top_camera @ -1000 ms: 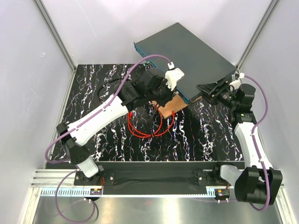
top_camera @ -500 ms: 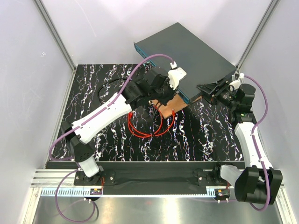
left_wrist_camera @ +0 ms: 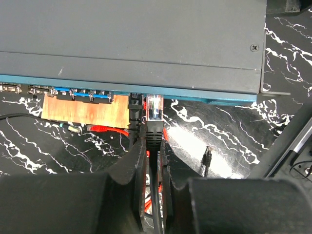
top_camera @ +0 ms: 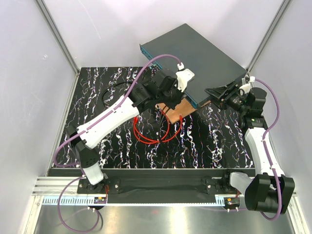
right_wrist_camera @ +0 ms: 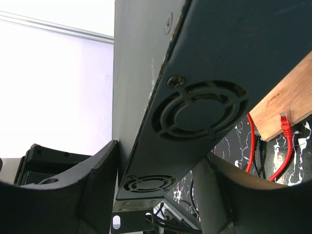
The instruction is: Insert the plug into the switch port
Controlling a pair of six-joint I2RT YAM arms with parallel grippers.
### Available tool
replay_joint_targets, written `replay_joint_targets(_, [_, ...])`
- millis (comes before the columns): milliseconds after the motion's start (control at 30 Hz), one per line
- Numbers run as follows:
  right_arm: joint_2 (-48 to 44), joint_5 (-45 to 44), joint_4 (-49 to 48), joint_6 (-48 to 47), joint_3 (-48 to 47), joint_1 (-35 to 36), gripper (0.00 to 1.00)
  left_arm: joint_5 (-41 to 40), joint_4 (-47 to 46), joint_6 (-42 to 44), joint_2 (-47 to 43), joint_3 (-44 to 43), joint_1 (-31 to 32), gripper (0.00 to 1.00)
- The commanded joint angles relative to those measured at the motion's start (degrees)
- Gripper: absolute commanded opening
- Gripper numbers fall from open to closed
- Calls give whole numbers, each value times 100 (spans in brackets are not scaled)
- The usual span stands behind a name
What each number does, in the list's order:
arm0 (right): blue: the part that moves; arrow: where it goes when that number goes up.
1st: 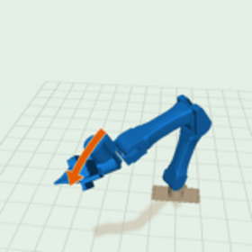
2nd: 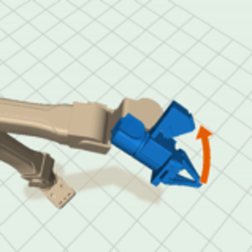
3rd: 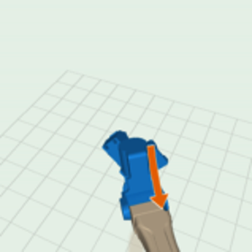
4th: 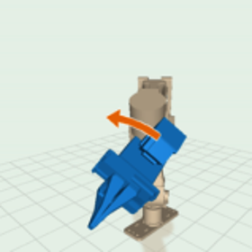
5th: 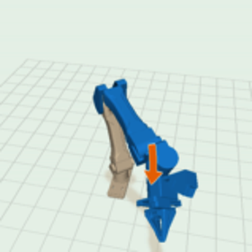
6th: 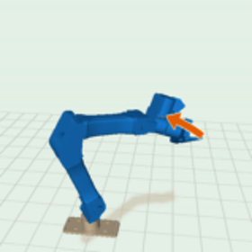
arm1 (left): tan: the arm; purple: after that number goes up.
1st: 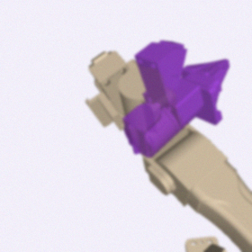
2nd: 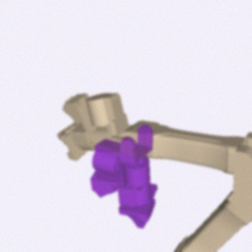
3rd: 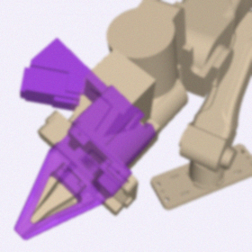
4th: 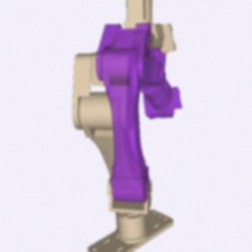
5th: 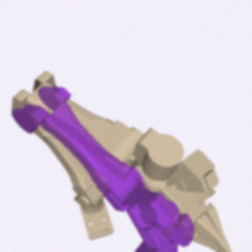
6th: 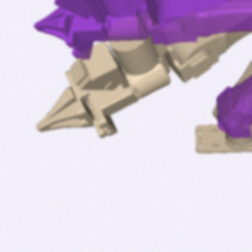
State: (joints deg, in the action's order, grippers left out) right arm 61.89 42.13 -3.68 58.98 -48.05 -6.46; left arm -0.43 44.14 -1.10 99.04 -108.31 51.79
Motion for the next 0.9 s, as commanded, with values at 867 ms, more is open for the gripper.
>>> replay_joint_targets(867, [-63, 340, -528, -352, 41, 22, 0, 1194, -529, -408, 449, -849, -222, 0])
